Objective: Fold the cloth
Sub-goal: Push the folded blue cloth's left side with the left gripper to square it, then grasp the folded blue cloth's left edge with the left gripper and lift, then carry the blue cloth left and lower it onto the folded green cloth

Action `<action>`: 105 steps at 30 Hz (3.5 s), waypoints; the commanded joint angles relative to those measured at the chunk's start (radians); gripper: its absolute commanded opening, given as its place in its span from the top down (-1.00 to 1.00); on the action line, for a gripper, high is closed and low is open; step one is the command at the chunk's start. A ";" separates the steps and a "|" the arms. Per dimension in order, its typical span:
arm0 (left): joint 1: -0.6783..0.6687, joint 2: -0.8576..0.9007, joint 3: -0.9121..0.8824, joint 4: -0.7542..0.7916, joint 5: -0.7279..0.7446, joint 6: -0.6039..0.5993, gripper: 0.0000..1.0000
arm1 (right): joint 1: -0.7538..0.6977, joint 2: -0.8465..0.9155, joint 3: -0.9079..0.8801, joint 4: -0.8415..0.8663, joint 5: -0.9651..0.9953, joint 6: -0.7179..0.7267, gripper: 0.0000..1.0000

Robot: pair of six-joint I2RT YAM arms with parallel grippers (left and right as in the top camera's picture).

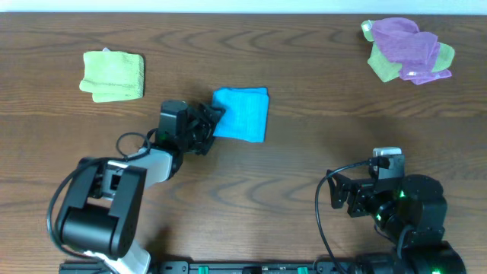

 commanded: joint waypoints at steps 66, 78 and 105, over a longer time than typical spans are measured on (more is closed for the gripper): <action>0.148 0.148 0.536 -0.163 0.314 0.335 0.88 | -0.010 -0.004 -0.009 -0.002 0.002 0.011 -0.98; 0.317 0.148 0.830 -0.511 0.262 0.497 0.89 | -0.010 -0.004 -0.009 -0.002 0.002 0.011 -0.98; 0.493 0.159 0.848 -0.492 0.055 0.553 0.89 | -0.010 -0.004 -0.009 -0.002 0.002 0.011 -0.99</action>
